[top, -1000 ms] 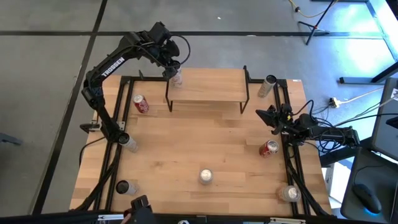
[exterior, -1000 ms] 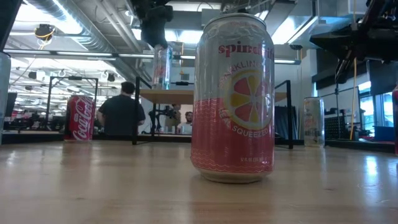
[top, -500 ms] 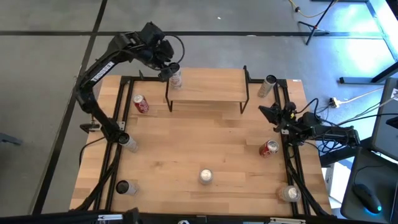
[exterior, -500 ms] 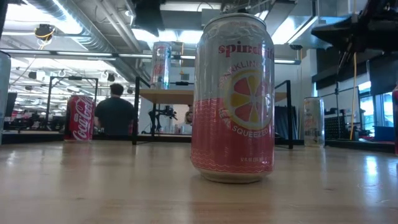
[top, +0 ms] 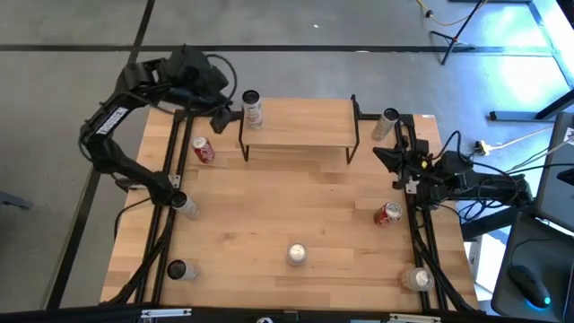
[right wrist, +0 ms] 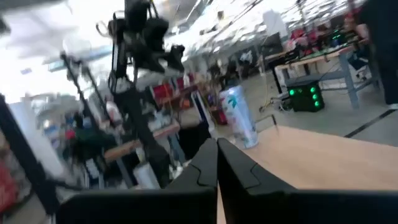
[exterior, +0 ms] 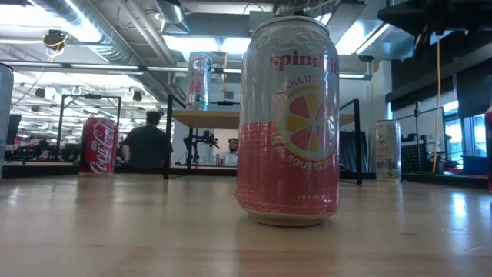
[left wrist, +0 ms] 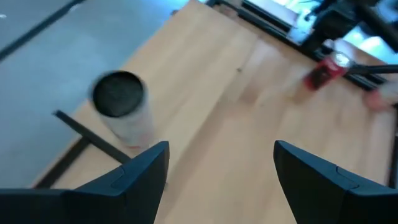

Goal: Place canned beverage on shelf
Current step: Put the white soda can aligned with the other white soda can on the shelf

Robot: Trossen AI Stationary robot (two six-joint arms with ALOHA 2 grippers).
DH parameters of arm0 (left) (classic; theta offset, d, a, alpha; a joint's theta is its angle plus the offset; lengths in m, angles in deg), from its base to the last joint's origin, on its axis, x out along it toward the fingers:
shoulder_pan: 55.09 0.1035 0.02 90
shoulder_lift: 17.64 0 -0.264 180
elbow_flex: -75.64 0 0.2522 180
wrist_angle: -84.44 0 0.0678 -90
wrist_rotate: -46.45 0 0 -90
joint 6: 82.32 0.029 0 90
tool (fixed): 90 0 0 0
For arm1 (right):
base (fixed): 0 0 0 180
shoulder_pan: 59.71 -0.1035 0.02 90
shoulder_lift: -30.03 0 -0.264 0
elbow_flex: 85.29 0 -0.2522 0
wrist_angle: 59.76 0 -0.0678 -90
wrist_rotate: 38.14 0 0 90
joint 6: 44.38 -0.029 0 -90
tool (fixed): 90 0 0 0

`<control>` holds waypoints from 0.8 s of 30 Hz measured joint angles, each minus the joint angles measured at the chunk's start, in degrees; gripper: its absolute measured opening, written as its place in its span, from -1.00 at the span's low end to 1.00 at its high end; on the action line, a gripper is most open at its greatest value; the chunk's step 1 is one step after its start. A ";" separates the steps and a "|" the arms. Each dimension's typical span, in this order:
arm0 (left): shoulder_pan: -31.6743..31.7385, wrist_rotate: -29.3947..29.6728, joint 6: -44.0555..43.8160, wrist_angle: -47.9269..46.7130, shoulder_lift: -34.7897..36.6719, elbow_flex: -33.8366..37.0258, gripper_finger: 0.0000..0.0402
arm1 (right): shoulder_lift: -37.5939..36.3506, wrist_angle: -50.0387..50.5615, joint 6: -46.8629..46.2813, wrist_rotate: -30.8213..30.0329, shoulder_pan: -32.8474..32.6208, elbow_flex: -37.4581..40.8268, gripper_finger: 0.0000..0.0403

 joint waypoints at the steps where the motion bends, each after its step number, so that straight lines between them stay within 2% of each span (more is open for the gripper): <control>1: -1.40 0.34 -1.07 0.09 0.32 0.00 0.37 | 1.37 0.07 0.40 0.48 -0.01 -0.81 -1.00; 12: -21.96 12.38 -11.20 0.24 0.54 0.00 0.37 | 13.46 0.08 1.56 10.70 -0.02 -6.88 -1.00; 19: -34.55 18.40 -25.86 -1.49 -0.28 0.00 0.37 | 22.64 0.80 1.76 19.33 -0.07 -13.38 -1.00; 24: -44.54 22.12 -37.48 -4.30 -1.64 0.00 0.37 | 29.92 4.22 3.42 21.49 -0.40 -19.95 -1.00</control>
